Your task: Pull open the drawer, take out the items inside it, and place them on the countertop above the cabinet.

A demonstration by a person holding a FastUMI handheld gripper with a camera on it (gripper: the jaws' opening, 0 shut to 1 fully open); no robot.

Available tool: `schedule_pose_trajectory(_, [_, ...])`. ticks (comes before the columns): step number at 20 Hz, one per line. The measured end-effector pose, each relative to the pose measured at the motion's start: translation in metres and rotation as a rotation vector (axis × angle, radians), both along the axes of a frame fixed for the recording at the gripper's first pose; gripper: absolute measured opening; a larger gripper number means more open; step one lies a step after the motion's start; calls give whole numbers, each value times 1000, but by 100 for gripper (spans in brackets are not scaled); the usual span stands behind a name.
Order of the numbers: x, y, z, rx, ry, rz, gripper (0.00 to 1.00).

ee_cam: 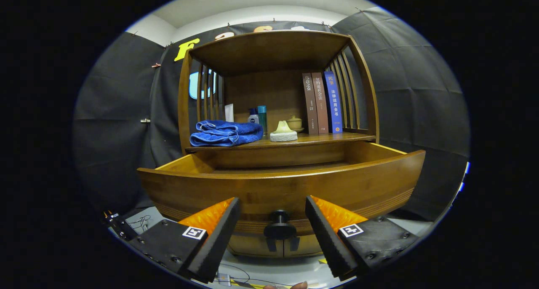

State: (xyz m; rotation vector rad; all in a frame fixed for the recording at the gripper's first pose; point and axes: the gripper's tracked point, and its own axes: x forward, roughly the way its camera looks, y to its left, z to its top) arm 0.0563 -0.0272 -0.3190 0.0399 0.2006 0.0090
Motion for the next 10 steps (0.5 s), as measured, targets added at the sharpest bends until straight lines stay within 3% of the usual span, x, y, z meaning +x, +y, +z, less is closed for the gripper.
schedule_pose_trajectory(10, [19, -3, 10, -54, -26, -56, 97])
